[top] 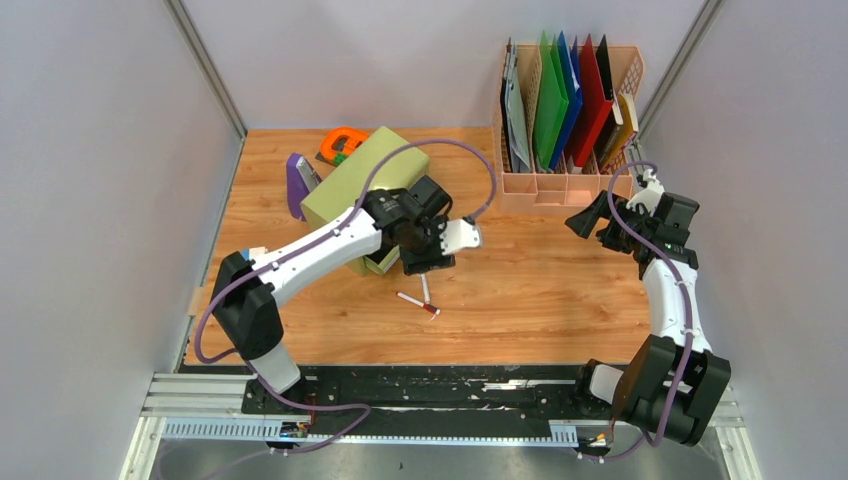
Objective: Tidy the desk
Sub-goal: Place the stationery in the drawer, then pick up the stationery from the center of the board.
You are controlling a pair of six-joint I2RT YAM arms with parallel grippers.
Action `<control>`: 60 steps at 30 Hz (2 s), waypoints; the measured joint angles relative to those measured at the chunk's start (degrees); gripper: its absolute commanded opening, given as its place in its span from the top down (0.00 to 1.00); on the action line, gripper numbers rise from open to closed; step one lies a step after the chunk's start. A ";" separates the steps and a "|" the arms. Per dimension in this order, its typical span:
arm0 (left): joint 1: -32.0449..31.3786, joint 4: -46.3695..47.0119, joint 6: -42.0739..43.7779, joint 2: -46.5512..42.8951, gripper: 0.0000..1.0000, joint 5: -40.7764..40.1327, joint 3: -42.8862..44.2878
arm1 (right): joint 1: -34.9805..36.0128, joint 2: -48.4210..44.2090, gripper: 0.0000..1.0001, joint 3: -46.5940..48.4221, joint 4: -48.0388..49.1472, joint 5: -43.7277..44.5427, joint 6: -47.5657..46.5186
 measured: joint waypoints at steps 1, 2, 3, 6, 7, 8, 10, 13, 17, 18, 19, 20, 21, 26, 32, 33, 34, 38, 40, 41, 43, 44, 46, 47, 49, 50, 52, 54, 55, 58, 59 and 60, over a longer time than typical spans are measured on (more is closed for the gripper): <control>-1.33 0.20 2.25 -0.07 0.30 0.70 -0.50 | -0.02 0.00 0.00 0.00 0.00 -0.02 0.02; -2.14 0.26 3.87 -0.07 0.29 1.14 -0.92 | -0.04 0.00 0.00 0.00 0.00 0.00 0.00; -2.71 0.33 6.01 0.00 0.29 1.64 -1.55 | -0.09 0.00 0.00 0.00 0.00 0.00 0.02; -2.73 0.22 10.27 0.63 0.31 2.49 -2.34 | -0.24 0.00 0.00 0.00 0.00 -0.02 0.02; -2.73 0.22 11.21 1.03 0.32 2.67 -2.36 | -0.31 0.00 0.00 0.00 0.00 -0.02 0.02; -2.73 0.26 12.11 1.44 0.33 2.95 -2.43 | -0.35 0.00 0.00 0.00 0.00 -0.02 0.00; -2.69 0.57 13.64 2.25 0.34 3.50 -3.17 | -0.44 0.00 0.00 0.00 0.00 -0.02 0.02; -2.97 1.77 15.34 2.47 0.34 4.00 -6.91 | -0.61 0.00 0.00 0.00 0.00 -0.07 0.02; -3.28 3.45 16.33 2.71 0.35 4.46 -12.59 | -0.68 0.00 0.00 0.00 0.00 -0.09 0.04; -3.30 3.85 16.50 2.86 0.35 4.50 -13.53 | -0.68 0.00 0.00 0.00 0.00 -0.09 0.04; -3.37 4.44 16.65 3.06 0.35 4.55 -14.56 | -0.68 0.00 0.00 0.00 0.00 -0.09 0.07; -3.48 5.14 16.81 3.28 0.35 4.55 -15.50 | -0.68 0.00 0.00 0.00 0.00 -0.09 0.07; -3.52 5.79 16.90 3.52 0.36 4.55 -16.13 | -0.70 0.00 0.00 0.00 0.00 -0.09 0.09; -4.20 9.79 17.05 5.49 0.38 3.78 -17.79 | -0.72 0.00 0.00 0.00 0.00 -0.13 0.15; -5.81 13.05 17.03 8.90 0.43 2.01 -18.60 | -0.74 0.00 0.00 0.00 0.00 -0.20 0.15; -5.97 13.33 17.09 8.87 0.43 1.88 -18.60 | -0.79 0.00 0.00 -0.02 0.00 -0.22 0.15; -6.14 13.35 17.07 8.90 0.45 1.68 -18.60 | -0.81 0.00 0.00 -0.02 0.00 -0.24 0.15; -6.67 13.33 17.09 8.90 0.59 1.25 -18.67 | -0.85 0.00 0.00 -0.02 0.00 -0.39 0.17; -6.82 13.31 17.11 8.90 0.67 1.29 -18.75 | -0.85 0.00 0.00 -0.02 0.00 -0.50 0.17; -6.91 13.20 17.11 8.90 0.69 1.27 -18.75 | -0.85 0.00 0.00 -0.02 0.00 -0.59 0.17; -6.97 12.94 17.09 8.96 0.76 1.27 -18.78 | -0.85 0.00 0.00 -0.02 0.00 -0.63 0.17; -7.02 12.76 17.07 9.01 0.78 1.29 -18.78 | -0.85 0.00 0.00 -0.02 0.00 -0.66 0.17; -7.06 12.52 16.98 9.01 0.84 1.25 -18.80 | -0.87 0.00 0.00 -0.02 0.00 -0.66 0.17; -7.21 12.46 16.94 9.01 0.89 1.22 -18.84 | -0.90 0.00 0.00 -0.04 0.02 -0.66 0.17; -7.50 12.39 16.74 8.98 0.96 1.16 -18.84 | -0.90 0.00 0.00 -0.13 0.00 -0.66 0.17; -7.65 12.28 16.59 8.92 0.98 1.07 -18.84 | -0.94 0.00 0.00 -0.24 0.04 -0.68 0.17; -8.17 11.80 16.11 8.72 1.00 1.03 -18.88 | -0.98 0.04 0.00 -0.55 0.00 -0.66 0.20; -9.11 10.51 15.41 8.50 1.00 1.75 -18.84 | -0.98 0.24 0.00 -0.70 0.02 -0.66 0.17; -9.81 9.46 15.08 8.28 1.00 2.49 -18.82 | -0.98 0.33 0.00 -0.76 0.00 -0.66 0.17; -11.50 5.14 14.16 7.63 1.00 5.07 -17.46 | -1.01 0.35 0.00 -0.79 0.04 -0.66 0.17; -11.78 3.89 13.99 7.32 1.00 5.84 -16.68 | -0.98 0.35 0.00 -0.79 0.02 -0.66 0.17; -12.09 2.43 13.75 6.86 1.00 6.69 -15.43 | -0.98 0.35 0.00 -0.79 0.00 -0.66 0.17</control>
